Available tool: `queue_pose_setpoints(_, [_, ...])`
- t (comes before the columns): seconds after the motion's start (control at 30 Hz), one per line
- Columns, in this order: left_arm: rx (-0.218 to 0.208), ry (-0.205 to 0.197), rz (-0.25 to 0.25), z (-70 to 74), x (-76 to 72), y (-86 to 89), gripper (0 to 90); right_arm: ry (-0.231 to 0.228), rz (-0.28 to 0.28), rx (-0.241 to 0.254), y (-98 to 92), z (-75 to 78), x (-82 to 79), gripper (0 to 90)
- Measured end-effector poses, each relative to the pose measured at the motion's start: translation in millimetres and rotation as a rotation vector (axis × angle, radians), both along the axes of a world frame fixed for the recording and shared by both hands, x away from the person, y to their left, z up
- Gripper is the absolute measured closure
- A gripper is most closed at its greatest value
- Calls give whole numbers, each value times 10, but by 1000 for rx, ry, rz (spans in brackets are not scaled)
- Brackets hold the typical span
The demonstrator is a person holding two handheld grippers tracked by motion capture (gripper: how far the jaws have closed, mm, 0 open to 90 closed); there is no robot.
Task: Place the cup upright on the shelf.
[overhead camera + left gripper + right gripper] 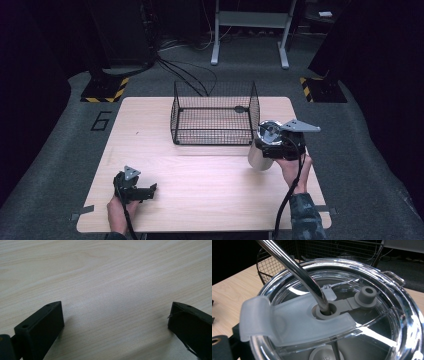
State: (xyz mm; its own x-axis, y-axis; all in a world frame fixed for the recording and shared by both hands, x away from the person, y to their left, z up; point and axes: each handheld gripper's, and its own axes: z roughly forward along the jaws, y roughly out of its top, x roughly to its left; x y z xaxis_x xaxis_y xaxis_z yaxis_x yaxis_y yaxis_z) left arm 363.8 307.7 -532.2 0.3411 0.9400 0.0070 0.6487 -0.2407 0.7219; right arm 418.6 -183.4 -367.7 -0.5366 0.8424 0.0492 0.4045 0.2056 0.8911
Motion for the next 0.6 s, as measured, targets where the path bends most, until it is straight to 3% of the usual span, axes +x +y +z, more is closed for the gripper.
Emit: queue_pose_setpoints(0.6, [0, 0, 0, 0, 0, 0, 2, -3, 43, -3, 135, 232, 76, 33])
